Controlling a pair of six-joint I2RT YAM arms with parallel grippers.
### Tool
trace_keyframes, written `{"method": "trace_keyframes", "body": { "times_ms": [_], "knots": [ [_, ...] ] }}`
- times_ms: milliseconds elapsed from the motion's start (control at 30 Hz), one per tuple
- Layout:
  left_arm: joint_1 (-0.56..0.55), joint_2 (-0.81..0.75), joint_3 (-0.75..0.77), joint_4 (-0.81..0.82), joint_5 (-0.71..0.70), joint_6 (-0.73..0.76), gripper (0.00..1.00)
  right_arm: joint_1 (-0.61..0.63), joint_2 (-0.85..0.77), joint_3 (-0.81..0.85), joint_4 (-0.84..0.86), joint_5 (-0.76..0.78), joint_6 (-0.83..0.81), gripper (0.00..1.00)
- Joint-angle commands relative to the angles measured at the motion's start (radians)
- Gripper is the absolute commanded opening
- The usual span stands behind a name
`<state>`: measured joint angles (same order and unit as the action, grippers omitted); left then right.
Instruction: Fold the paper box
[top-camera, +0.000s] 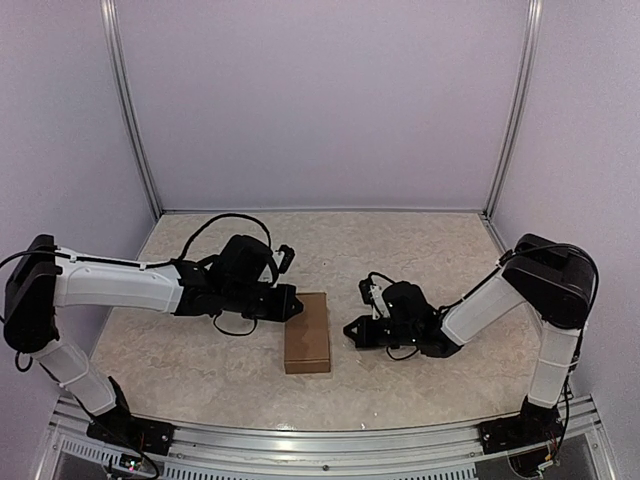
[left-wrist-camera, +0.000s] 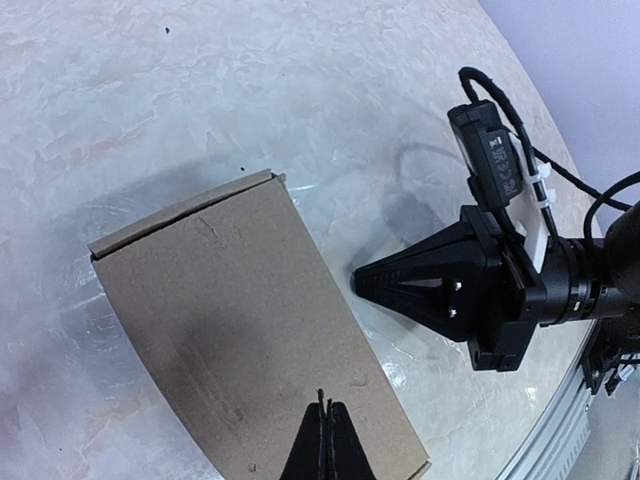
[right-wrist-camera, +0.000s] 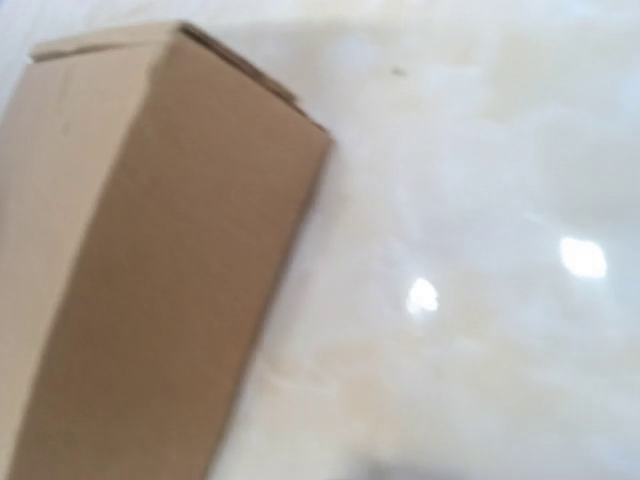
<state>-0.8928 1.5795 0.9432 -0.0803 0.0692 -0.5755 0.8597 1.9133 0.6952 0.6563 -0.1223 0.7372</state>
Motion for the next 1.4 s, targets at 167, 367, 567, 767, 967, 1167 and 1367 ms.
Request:
{"method": "trace_keyframes", "body": {
  "times_ms": [167,367,567,767,967,1167,1367],
  "knots": [
    [0.034,-0.033,0.030,-0.106,-0.066,0.047,0.00,-0.011,-0.194,-0.049,-0.297,0.173,-0.138,0.00],
    [0.053,-0.078,0.061,-0.195,-0.156,0.088,0.12,-0.011,-0.331,-0.023,-0.438,0.276,-0.220,0.26],
    [0.078,-0.122,0.078,-0.249,-0.204,0.109,0.50,-0.012,-0.430,0.032,-0.571,0.370,-0.288,0.63],
    [0.097,-0.156,0.139,-0.338,-0.272,0.133,0.86,-0.016,-0.512,0.078,-0.649,0.446,-0.330,1.00],
    [0.134,-0.174,0.222,-0.419,-0.318,0.153,0.99,-0.016,-0.564,0.147,-0.768,0.556,-0.357,1.00],
    [0.193,-0.177,0.324,-0.505,-0.350,0.181,0.99,-0.016,-0.547,0.258,-0.899,0.682,-0.375,1.00],
    [0.238,-0.198,0.409,-0.563,-0.399,0.216,0.99,-0.017,-0.490,0.320,-0.915,0.740,-0.411,1.00]
  ]
}}
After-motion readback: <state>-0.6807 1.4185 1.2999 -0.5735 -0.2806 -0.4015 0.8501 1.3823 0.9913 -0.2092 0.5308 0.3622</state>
